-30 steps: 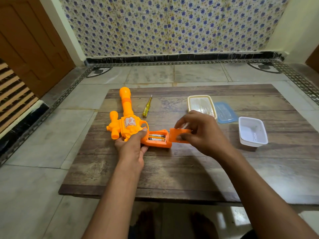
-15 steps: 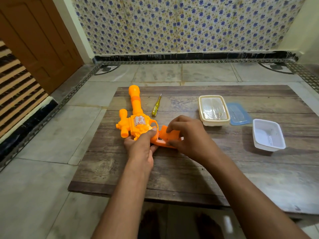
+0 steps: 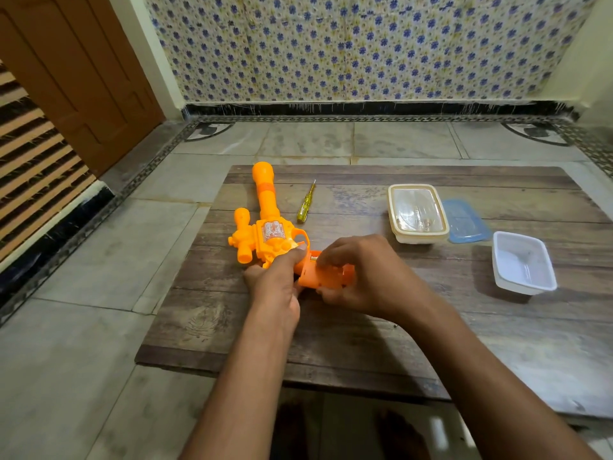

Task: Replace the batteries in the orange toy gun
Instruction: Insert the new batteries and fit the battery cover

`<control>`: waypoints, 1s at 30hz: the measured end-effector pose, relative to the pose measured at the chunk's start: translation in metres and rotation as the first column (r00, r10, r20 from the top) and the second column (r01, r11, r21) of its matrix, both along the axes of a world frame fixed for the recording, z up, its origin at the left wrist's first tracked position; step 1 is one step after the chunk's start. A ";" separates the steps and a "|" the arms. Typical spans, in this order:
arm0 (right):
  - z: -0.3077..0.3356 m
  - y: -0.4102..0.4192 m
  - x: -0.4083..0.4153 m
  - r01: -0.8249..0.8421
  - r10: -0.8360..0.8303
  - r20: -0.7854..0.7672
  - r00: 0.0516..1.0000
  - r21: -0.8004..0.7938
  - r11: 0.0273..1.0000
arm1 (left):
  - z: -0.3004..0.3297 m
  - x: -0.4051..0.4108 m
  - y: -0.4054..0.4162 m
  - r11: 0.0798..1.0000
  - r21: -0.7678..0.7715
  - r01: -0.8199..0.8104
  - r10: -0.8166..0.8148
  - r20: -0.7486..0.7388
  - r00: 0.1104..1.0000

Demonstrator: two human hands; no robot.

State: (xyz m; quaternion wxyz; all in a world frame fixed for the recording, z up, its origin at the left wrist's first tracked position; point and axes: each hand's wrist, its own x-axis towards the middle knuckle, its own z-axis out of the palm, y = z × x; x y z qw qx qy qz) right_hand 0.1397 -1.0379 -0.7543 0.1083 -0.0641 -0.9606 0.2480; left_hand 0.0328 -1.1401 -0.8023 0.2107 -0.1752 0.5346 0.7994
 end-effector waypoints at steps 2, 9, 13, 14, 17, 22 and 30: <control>-0.002 0.000 -0.001 -0.019 0.019 0.032 0.999 0.027 0.999 | 0.001 0.000 0.000 1.000 -0.015 0.005 -0.005 0.008 1.000; -0.004 0.002 -0.003 -0.010 0.007 0.046 0.999 0.054 0.999 | 0.002 -0.002 0.000 1.000 0.018 0.007 -0.007 0.019 1.000; -0.005 -0.001 -0.005 0.015 -0.026 0.092 0.995 0.120 0.993 | 0.003 -0.002 0.000 0.999 0.030 0.009 -0.009 0.022 1.000; -0.005 -0.002 -0.006 0.017 -0.030 0.101 0.994 0.124 0.992 | 0.002 -0.002 0.000 0.999 0.030 0.010 -0.011 0.025 1.000; -0.003 -0.003 -0.005 0.018 -0.037 0.136 0.990 0.141 0.990 | 0.002 -0.002 0.000 1.000 0.021 0.010 -0.011 0.032 0.999; -0.001 -0.009 -0.007 0.037 -0.080 0.185 0.979 0.223 0.974 | 0.004 -0.001 0.000 1.000 0.020 0.014 -0.015 0.045 0.999; -0.003 -0.013 -0.012 0.060 -0.116 0.203 0.972 0.262 0.963 | 0.006 0.000 0.001 1.000 0.031 0.007 -0.008 0.054 0.998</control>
